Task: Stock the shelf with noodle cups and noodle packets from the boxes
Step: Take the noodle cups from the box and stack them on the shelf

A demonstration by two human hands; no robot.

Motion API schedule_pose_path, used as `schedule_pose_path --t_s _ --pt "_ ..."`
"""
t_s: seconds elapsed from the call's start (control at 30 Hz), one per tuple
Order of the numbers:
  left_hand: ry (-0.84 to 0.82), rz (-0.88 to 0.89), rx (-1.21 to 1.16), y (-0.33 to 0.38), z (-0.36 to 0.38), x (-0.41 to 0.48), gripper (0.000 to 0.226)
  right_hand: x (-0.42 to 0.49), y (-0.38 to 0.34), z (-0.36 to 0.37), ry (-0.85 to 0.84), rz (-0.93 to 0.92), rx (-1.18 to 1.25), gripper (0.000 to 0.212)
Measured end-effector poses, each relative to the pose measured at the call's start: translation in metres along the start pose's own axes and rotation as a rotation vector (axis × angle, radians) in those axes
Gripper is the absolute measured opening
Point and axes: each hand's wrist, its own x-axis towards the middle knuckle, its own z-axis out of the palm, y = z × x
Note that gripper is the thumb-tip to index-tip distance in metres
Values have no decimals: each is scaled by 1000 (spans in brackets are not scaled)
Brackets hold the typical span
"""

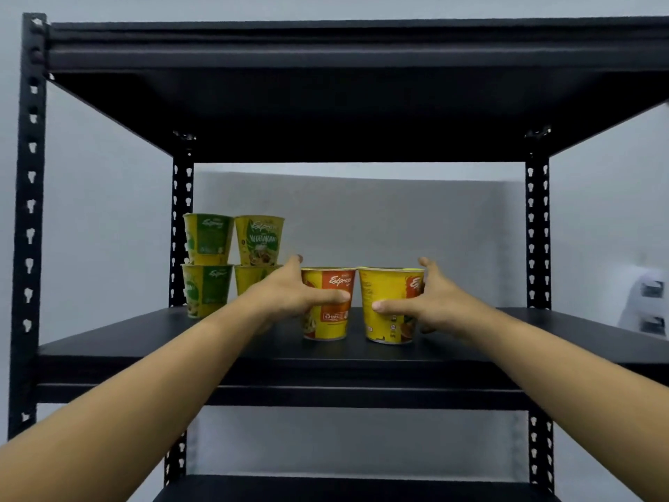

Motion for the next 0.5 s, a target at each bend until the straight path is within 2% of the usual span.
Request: schedule_pose_path --t_s 0.1,0.17,0.3,0.43,0.5 --pt "-18 -3 103 -1 -1 5 107 7 5 -3 -1 0 -4 133" --pt "-35 -9 144 0 -4 10 110 14 8 -6 3 -15 -23 131" --pt "-31 -53 123 -4 -6 22 105 28 17 -8 -12 -9 -44 125" --pt "-41 -100 85 -9 -6 42 96 50 23 -10 -21 29 -75 97" --pt "-60 -120 82 -8 -5 51 86 59 24 -8 -9 42 -112 93"
